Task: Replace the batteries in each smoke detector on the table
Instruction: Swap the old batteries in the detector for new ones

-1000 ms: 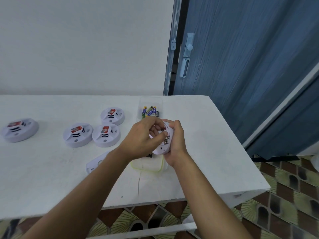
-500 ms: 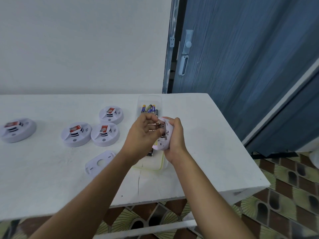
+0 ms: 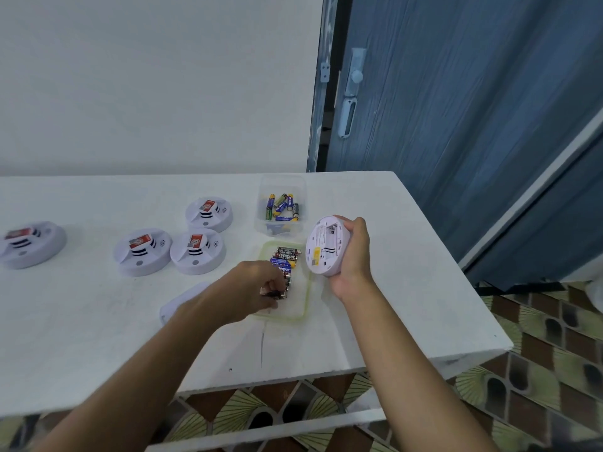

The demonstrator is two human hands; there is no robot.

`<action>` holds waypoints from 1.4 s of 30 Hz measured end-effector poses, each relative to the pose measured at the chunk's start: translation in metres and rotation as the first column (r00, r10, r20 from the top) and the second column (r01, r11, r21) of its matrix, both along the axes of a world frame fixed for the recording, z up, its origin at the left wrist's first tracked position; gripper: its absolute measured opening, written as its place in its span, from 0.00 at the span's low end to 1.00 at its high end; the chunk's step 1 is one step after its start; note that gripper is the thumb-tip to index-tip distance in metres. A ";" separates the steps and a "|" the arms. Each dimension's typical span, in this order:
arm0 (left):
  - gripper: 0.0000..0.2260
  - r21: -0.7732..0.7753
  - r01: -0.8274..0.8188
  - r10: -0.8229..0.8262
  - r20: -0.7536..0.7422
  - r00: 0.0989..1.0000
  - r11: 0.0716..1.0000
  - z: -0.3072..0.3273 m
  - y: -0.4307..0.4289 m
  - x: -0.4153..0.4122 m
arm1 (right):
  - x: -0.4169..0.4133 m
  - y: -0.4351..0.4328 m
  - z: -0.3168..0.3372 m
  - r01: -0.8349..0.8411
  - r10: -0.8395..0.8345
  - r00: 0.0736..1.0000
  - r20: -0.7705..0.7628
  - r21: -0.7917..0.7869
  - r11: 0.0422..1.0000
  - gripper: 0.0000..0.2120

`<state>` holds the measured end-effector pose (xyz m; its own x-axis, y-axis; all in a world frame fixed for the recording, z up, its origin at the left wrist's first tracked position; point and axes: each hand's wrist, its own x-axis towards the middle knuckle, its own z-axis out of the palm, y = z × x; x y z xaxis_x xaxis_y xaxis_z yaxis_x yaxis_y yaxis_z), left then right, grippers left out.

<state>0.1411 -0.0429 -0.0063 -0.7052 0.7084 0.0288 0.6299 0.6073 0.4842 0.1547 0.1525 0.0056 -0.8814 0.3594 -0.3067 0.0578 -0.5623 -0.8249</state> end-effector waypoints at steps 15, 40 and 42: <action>0.08 0.158 -0.116 0.108 0.058 0.992 0.981 0.018 0.010 -0.025 | -0.012 0.004 -0.001 -0.001 0.001 1.000 -0.005 -0.044 0.999 0.12; 0.12 -0.350 -0.195 0.178 -0.081 0.981 0.916 0.020 0.097 -0.167 | -0.063 0.047 0.003 0.015 -0.017 1.000 -0.022 -0.057 0.998 0.14; 0.12 -0.341 -0.179 0.161 -0.083 0.984 0.923 0.018 0.097 -0.167 | -0.062 0.049 0.003 0.009 -0.010 1.000 -0.022 -0.062 0.998 0.13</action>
